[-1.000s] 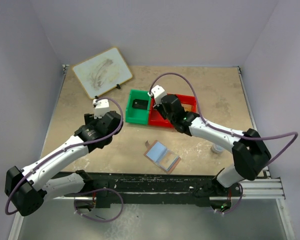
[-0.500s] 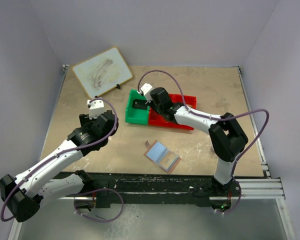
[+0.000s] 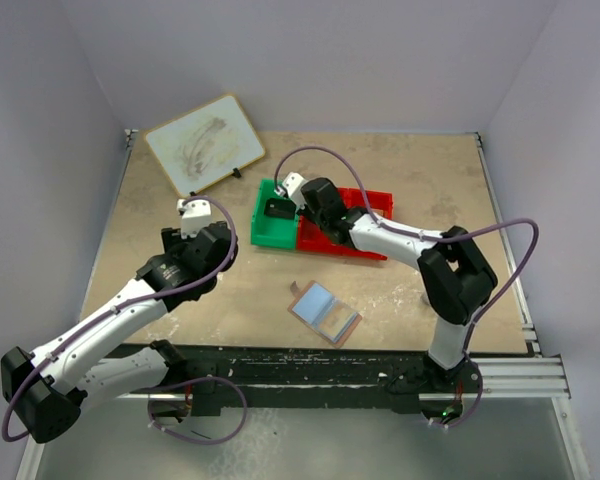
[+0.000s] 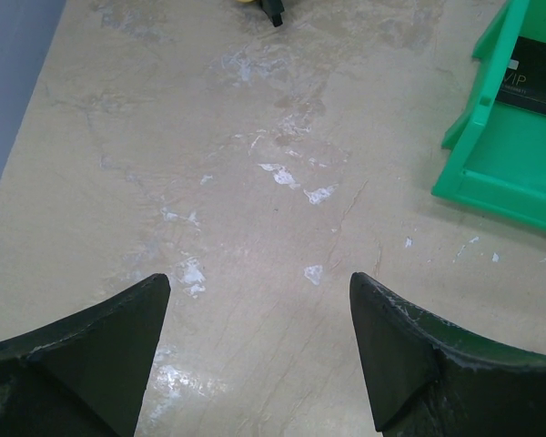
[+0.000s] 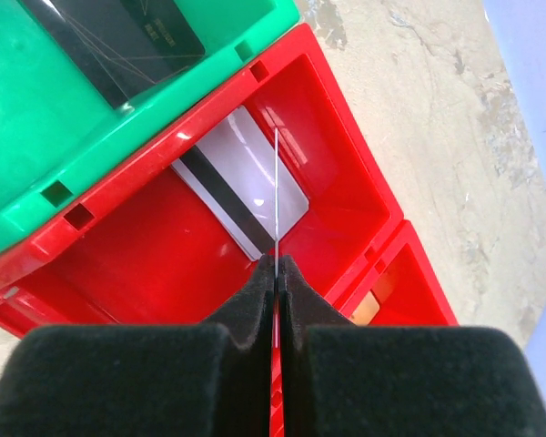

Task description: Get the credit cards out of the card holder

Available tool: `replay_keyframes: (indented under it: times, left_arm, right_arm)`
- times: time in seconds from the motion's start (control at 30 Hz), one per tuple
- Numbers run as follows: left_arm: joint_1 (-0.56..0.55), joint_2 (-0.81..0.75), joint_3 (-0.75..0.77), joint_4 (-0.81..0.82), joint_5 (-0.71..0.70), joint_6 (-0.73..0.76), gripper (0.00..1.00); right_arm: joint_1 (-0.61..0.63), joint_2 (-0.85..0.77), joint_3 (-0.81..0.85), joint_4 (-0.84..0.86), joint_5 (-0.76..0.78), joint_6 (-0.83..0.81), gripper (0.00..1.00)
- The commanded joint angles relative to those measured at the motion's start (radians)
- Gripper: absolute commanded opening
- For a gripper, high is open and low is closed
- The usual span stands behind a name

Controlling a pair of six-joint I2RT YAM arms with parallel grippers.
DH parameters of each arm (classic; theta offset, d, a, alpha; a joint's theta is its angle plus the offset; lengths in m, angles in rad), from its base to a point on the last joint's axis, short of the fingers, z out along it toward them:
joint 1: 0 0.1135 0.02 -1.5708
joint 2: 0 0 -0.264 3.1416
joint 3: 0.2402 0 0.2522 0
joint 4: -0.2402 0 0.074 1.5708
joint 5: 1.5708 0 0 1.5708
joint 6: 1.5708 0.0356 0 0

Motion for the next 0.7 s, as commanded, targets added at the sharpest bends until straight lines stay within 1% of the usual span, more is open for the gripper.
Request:
replay_keyframes:
  times: [0.0,0.17,0.6,0.67]
  left_arm:
    - [0.005,-0.008,0.033,0.028,0.023,0.019,0.78]
    - [0.005,-0.020,0.031,0.028,0.014,0.019,0.78]
    - [0.005,-0.017,0.029,0.032,0.018,0.022,0.78]
    - [0.005,-0.015,0.028,0.032,0.018,0.022,0.78]
  right_arm:
    - [-0.010,0.023,0.024,0.016,0.031,-0.102,0.00]
    - [-0.025,0.053,0.046,0.035,0.054,-0.167,0.00]
    - [-0.041,0.158,0.120,0.018,0.021,-0.248,0.00]
    - [-0.047,0.168,0.130,0.007,0.004,-0.255,0.01]
